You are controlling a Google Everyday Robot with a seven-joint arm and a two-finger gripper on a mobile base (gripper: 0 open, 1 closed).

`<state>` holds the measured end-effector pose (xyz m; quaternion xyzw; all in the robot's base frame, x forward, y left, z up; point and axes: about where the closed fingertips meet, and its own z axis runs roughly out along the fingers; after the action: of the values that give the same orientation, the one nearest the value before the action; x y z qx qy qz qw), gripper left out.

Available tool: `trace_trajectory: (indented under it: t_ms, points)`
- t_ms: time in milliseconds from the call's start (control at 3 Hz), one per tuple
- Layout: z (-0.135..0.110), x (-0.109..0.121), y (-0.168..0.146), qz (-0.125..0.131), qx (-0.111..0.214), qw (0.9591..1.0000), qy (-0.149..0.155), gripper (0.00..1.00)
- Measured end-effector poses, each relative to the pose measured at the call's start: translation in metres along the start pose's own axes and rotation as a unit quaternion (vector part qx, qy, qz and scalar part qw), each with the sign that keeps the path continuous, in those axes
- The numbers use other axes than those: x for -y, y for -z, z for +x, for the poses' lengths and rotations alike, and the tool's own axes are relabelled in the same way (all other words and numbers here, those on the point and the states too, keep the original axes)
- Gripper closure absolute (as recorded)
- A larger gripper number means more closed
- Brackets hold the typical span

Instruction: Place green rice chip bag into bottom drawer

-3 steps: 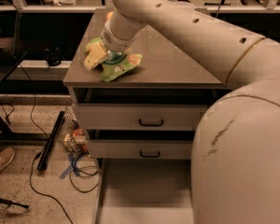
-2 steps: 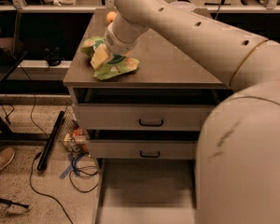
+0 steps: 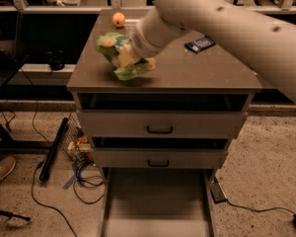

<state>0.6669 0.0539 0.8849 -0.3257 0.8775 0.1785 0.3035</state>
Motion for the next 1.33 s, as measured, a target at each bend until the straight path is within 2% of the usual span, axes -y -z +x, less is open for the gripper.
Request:
trace_trajectory:
  t_ms: [333,667,1000,1333]
  points:
    - [0.05,-0.022,0.073,0.004,0.019,0.9997,-0.011,1.0]
    - [0.116,-0.034,0.108,-0.014,0.006,0.9993,-0.035,1.0]
    - [0.127,-0.03,0.117,-0.016,0.01,0.9986,-0.049,1.0]
    - [0.144,-0.025,0.1,-0.01,-0.011,0.9985,-0.053,1.0]
